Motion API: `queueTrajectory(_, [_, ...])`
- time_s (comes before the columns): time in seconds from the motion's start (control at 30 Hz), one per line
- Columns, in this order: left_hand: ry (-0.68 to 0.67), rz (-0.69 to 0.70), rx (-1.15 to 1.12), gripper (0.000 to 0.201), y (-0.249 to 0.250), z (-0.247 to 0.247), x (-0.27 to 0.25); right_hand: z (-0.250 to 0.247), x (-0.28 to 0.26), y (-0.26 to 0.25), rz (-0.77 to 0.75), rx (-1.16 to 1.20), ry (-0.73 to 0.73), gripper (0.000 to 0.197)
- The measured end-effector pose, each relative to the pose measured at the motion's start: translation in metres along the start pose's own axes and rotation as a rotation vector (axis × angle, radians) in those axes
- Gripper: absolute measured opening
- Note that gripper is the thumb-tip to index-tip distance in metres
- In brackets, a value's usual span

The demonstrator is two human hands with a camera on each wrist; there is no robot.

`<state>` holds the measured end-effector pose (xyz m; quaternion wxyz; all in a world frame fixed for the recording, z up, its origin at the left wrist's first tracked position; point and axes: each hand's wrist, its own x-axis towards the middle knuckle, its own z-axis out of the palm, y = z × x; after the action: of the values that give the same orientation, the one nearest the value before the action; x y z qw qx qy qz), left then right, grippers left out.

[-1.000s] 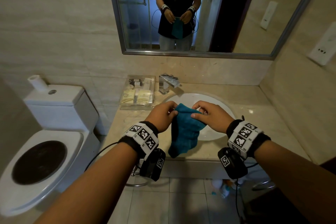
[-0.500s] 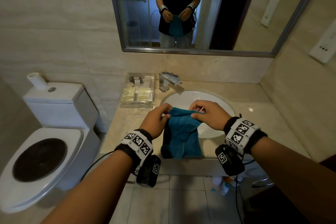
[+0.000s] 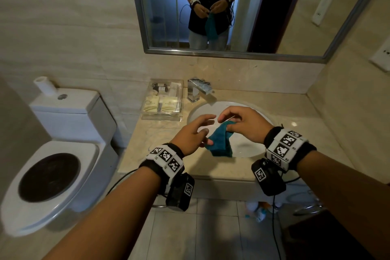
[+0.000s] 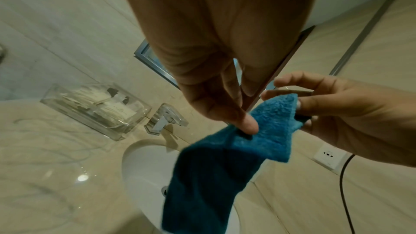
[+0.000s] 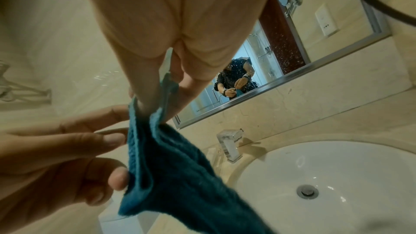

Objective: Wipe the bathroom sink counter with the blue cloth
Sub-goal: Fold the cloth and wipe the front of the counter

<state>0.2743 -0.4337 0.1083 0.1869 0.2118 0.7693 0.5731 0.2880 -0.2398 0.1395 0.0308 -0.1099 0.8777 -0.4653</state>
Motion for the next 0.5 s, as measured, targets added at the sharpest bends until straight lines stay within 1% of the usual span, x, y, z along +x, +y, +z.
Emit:
queueTrajectory(0.07, [-0.05,0.029,0.024,0.04,0.002,0.007,0.007,-0.001,-0.001,0.001,0.013,0.07,-0.036,0.033])
queueTrajectory(0.13, [-0.059,0.008,0.01,0.039,0.003,0.015,0.011,-0.001,-0.003,0.004,0.026,0.107,-0.058,0.04])
queueTrajectory(0.2, [-0.028,-0.029,0.039,0.039,0.002,0.022,0.013,-0.003,-0.007,0.007,0.037,0.137,-0.075,0.047])
queueTrajectory(0.27, [0.044,-0.028,0.088,0.035,0.001,0.03,0.014,-0.004,-0.011,0.009,0.059,0.157,-0.068,0.049])
queueTrajectory(0.37, [0.171,-0.016,0.087,0.016,-0.002,0.042,0.016,-0.005,-0.017,0.014,0.084,0.146,0.044,0.038])
queueTrajectory(0.43, [0.225,-0.021,0.056,0.017,-0.003,0.051,0.016,-0.007,-0.021,0.018,0.116,0.143,0.144,0.03])
queueTrajectory(0.5, [0.236,-0.018,-0.008,0.016,-0.003,0.059,0.013,-0.01,-0.023,0.024,0.156,0.139,0.2,0.024])
